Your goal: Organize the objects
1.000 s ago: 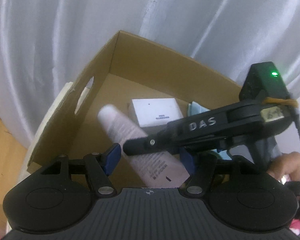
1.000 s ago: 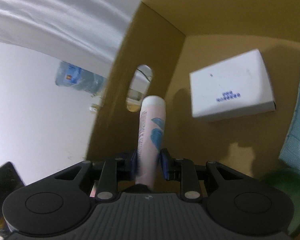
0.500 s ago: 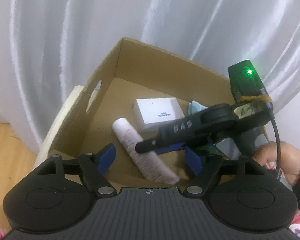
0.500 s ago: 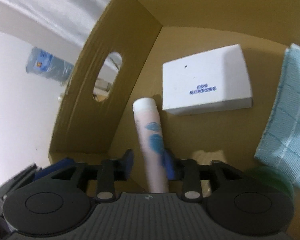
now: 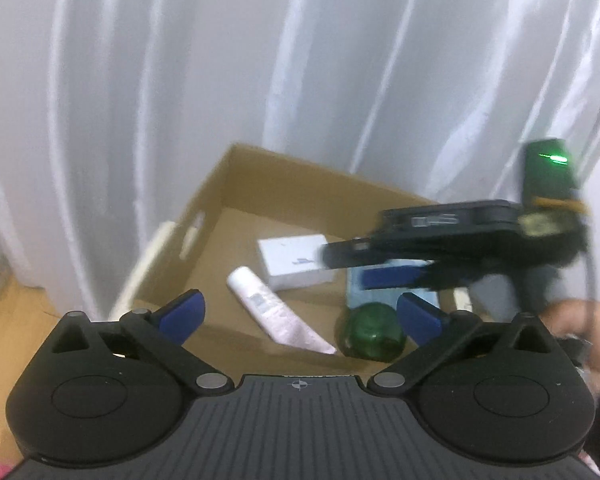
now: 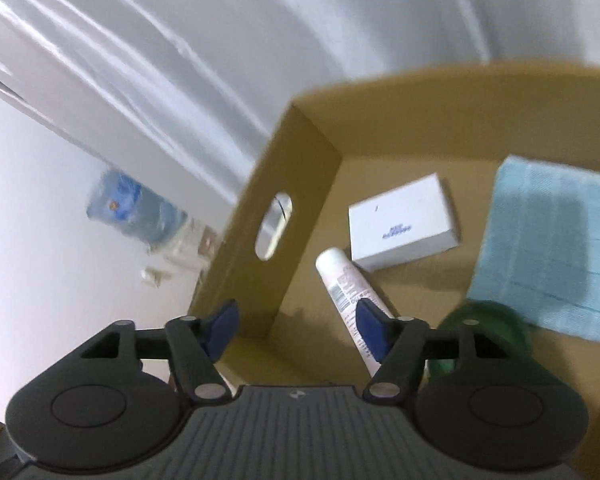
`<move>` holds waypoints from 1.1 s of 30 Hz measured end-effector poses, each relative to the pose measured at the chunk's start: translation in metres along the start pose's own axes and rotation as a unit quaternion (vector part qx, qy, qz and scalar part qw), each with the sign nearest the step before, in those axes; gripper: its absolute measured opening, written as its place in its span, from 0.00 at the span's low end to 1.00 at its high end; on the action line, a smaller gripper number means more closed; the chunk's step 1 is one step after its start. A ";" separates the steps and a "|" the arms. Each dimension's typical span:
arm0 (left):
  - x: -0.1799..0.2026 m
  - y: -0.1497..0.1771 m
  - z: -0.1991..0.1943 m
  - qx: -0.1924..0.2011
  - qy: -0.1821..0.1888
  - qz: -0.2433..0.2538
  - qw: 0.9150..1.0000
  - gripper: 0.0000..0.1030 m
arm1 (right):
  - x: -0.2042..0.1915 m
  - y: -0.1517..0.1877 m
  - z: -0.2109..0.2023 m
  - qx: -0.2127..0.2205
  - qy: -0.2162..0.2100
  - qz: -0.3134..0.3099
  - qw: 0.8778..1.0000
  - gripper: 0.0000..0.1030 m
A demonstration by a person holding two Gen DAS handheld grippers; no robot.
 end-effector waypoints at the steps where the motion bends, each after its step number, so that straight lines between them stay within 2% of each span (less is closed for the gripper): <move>1: 0.003 0.001 -0.005 0.004 -0.014 0.000 1.000 1.00 | -0.002 0.003 -0.011 0.016 0.005 0.000 1.000 0.72; 5: 0.019 0.008 -0.024 0.014 -0.063 0.015 0.998 1.00 | -0.010 0.018 -0.059 0.089 0.044 -0.009 0.995 0.83; 8: 0.029 0.013 -0.036 0.029 -0.091 0.022 0.995 1.00 | -0.018 0.038 -0.091 0.142 0.077 -0.019 0.987 0.97; 9: 0.031 0.015 -0.039 0.038 -0.095 0.017 0.995 1.00 | -0.020 0.045 -0.103 0.161 0.090 -0.023 0.983 0.97; 12: 0.036 0.020 -0.048 0.060 -0.086 0.008 0.994 1.00 | -0.030 0.069 -0.127 0.208 0.152 -0.041 0.965 1.00; 16: 0.047 0.023 -0.050 0.054 -0.061 0.026 0.996 1.00 | -0.037 0.097 -0.155 0.248 0.233 -0.051 0.939 1.00; 20: 0.062 0.030 -0.048 0.048 -0.063 0.097 0.992 1.00 | -0.036 0.117 -0.164 0.252 0.292 -0.036 0.922 1.00; 25: 0.064 0.046 -0.040 0.036 -0.078 0.126 0.988 1.00 | -0.027 0.141 -0.161 0.229 0.336 -0.015 0.914 1.00; 28: 0.056 0.052 -0.028 0.016 -0.076 0.119 0.990 1.00 | -0.022 0.147 -0.149 0.218 0.356 -0.018 0.908 1.00; 33: 0.041 0.053 -0.013 -0.032 -0.057 0.084 0.994 1.00 | -0.021 0.155 -0.134 0.193 0.361 -0.016 0.912 1.00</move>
Point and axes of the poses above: each gripper's, at about its wrist camera, not at the fingertips, and z roughly the way its jaws point, x to its right, y to its underside, the point moved 2 cm from there along z, roughly the way its jaws point, and after that the axes turned 7 degrees about y, right-handed, at the moved point
